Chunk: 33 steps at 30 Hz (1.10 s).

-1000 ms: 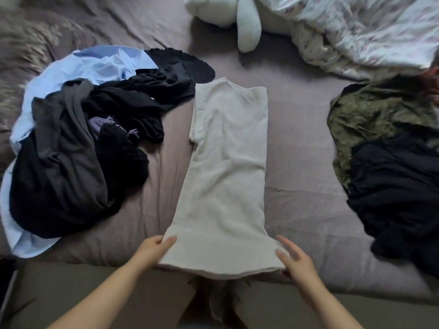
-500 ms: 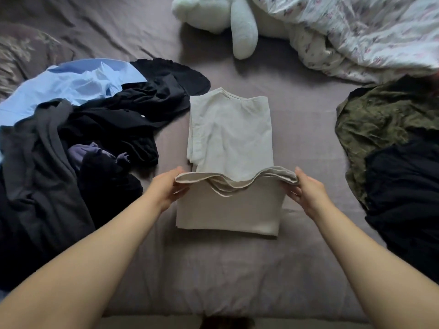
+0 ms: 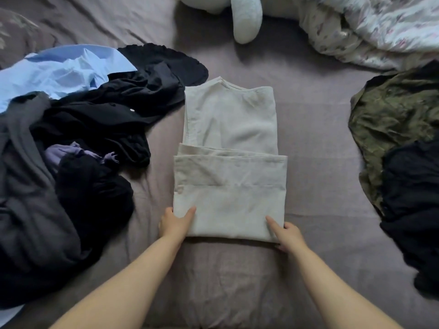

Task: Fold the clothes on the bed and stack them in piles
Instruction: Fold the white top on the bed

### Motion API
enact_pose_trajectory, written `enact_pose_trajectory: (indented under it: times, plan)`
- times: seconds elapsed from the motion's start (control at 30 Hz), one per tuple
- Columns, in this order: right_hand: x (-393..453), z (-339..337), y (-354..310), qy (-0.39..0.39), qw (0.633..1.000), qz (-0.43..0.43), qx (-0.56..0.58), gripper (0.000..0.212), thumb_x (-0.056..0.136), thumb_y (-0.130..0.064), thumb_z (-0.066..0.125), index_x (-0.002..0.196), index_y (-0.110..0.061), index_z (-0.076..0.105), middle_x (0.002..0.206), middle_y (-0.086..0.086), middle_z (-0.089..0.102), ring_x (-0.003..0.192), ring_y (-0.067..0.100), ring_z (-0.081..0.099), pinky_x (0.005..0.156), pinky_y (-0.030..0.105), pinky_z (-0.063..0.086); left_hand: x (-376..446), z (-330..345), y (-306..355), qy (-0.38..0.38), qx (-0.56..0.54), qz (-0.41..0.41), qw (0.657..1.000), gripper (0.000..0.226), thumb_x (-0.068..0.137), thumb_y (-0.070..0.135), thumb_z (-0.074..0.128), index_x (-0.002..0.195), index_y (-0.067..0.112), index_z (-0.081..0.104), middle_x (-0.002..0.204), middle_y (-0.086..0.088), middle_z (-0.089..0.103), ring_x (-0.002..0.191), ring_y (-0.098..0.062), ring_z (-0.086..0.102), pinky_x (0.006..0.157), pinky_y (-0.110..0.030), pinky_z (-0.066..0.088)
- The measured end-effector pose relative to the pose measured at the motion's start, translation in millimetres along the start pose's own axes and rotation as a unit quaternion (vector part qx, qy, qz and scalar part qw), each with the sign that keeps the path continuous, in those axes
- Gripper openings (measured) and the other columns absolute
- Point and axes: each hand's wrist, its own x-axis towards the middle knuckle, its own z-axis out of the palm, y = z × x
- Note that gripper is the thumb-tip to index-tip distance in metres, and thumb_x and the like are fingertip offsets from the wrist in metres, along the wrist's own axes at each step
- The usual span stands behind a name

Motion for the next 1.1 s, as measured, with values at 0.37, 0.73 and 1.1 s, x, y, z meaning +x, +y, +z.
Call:
enact_pose_trajectory:
  times: [0.37, 0.73, 1.1]
  plan:
    - [-29.8, -32.2, 5.5, -0.030, 0.994, -0.008, -0.107, 0.029, 0.092, -0.011, 0.062, 0.114, 0.007, 0.060, 0.093, 0.015, 0.062, 0.059, 0.016, 0.060, 0.044, 0.020, 0.048, -35.8, -29.3, -17.8, -0.090, -0.006, 0.041, 0.995, 0.017, 0.090, 0.012, 0.063, 0.102, 0.007, 0.053, 0.104, -0.015, 0.064, 0.074, -0.016, 0.058, 0.056, -0.027, 0.049]
    - [-20.4, -47.8, 56.4, 0.069, 0.728, -0.456, -0.508, 0.086, 0.051, -0.037, 0.090, 0.128, -0.019, 0.056, 0.124, 0.013, 0.058, 0.111, 0.032, 0.059, 0.088, 0.043, 0.051, -43.1, -33.6, -66.9, 0.005, 0.436, 0.483, 0.760, 0.094, 0.045, 0.033, 0.091, 0.130, 0.020, 0.051, 0.127, -0.020, 0.056, 0.120, -0.032, 0.043, 0.099, -0.049, 0.036]
    - [-1.3, -17.3, 37.8, 0.065, 0.613, -0.570, -0.543, 0.020, 0.063, -0.016, 0.036, 0.061, -0.013, 0.055, 0.060, 0.003, 0.057, 0.048, 0.025, 0.056, 0.051, 0.029, 0.038, -7.5, -16.6, -35.8, -0.041, 0.587, 0.494, 0.641, 0.058, 0.066, 0.004, 0.029, 0.106, 0.000, 0.071, 0.105, -0.023, 0.069, 0.094, -0.035, 0.069, 0.075, -0.046, 0.056]
